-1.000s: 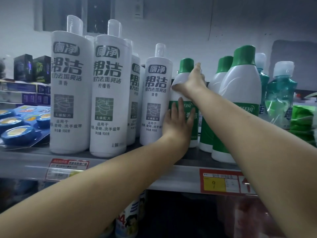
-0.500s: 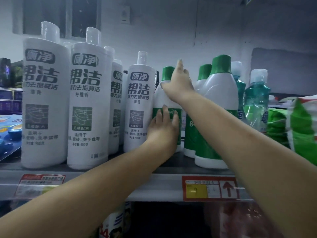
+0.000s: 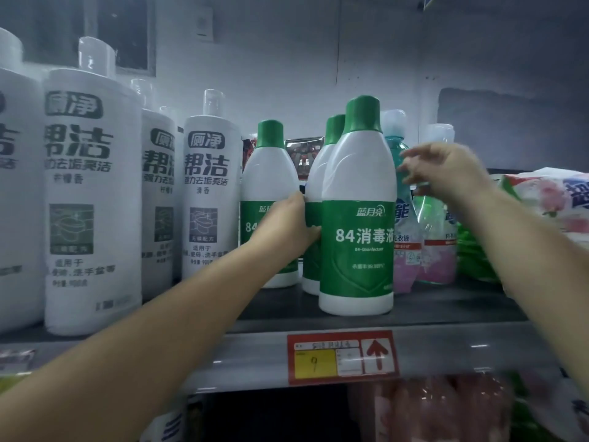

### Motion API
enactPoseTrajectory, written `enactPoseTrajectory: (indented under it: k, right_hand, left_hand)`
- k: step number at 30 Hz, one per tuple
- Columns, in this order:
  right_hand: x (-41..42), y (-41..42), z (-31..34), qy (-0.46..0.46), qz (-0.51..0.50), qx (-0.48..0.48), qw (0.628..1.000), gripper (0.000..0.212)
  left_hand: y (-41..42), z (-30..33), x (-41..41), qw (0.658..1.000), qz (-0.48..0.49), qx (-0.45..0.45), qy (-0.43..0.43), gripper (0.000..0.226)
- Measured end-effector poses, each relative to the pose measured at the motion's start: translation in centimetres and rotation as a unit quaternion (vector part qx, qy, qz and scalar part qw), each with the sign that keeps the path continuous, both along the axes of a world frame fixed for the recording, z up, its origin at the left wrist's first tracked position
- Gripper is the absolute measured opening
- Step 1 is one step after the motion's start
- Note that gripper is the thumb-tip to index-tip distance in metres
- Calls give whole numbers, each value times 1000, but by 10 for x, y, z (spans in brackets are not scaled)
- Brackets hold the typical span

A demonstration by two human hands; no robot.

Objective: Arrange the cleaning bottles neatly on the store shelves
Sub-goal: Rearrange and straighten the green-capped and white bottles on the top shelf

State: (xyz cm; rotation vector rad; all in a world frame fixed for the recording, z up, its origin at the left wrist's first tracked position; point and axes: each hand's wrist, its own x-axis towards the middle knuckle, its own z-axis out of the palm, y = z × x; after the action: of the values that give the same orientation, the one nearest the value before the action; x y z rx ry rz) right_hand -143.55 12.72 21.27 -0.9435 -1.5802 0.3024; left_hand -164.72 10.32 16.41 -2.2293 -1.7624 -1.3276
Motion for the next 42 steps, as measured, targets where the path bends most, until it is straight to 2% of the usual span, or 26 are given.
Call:
enactPoseTrajectory:
  k: [4, 9, 12, 16, 18, 21, 23, 27, 33, 38, 42]
  right_hand:
    - [-6, 6, -20, -67, 31, -10, 997, 11]
    - [-19, 14, -32, -209, -40, -9, 977, 18]
    - [-21, 17, -36, -211, -43, 0, 977, 31]
    - [-21, 21, -42, -229, -86, 56, 968, 34]
    - [-21, 18, -47, -216, -53, 57, 973, 37]
    - [-17, 14, -54, -188, 38, 7, 981, 33]
    - [-14, 13, -60, -207, 61, -11, 976, 29]
    - [-10, 17, -70, -277, 38, 1, 960, 21]
    - [-7, 17, -80, -252, 87, -16, 964, 26]
    - [-10, 20, -87, -314, 69, 8, 947, 23]
    - [-11, 24, -90, -339, 71, -6, 938, 24]
  left_hand:
    - [6, -1, 0, 999, 11, -39, -18, 36]
    - [12, -5, 0, 996, 11, -78, -29, 28]
    - [12, -6, 1, 996, 15, -76, -32, 27]
    - [13, -7, 4, 997, 35, -68, -16, 32]
    - [13, -8, 5, 997, 43, -66, -10, 34]
    - [12, -9, 4, 997, 54, -59, -4, 38]
    - [12, -10, 4, 997, 55, -56, -6, 38]
    - [11, -11, 6, 997, 59, -50, -16, 36]
    - [8, -12, 8, 996, 76, -54, -9, 36]
    - [7, -15, 10, 994, 93, -48, -11, 26]
    - [6, -17, 9, 994, 99, -35, -9, 34]
